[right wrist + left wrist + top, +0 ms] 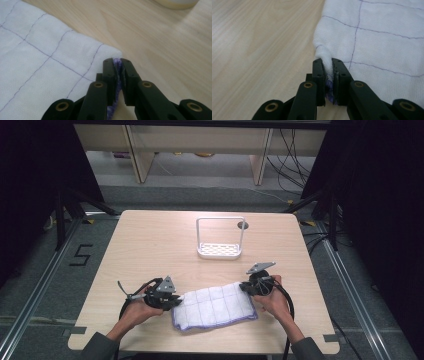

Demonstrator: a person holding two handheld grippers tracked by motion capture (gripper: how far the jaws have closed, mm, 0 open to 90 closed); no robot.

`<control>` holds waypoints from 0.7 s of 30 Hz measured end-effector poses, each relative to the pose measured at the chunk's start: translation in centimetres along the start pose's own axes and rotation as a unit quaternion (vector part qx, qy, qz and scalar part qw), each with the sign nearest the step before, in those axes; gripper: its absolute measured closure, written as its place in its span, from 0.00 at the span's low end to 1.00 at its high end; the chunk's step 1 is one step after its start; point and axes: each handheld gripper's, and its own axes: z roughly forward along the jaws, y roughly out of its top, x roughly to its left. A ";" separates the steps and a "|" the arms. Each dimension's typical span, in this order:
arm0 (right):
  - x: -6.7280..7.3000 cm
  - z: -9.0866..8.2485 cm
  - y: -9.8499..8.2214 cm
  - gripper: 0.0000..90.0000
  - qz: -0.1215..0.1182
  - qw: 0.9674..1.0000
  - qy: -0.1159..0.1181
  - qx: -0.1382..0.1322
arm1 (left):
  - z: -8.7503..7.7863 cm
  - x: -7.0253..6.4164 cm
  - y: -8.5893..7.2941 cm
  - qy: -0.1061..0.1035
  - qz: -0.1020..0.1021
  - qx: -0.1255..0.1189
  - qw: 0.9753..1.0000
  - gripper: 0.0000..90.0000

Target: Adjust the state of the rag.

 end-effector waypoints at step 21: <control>-0.1 5.3 8.6 0.93 -0.097 0.993 0.058 0.027 | -0.9 -6.4 -1.3 -0.056 -0.024 -0.051 0.997 0.90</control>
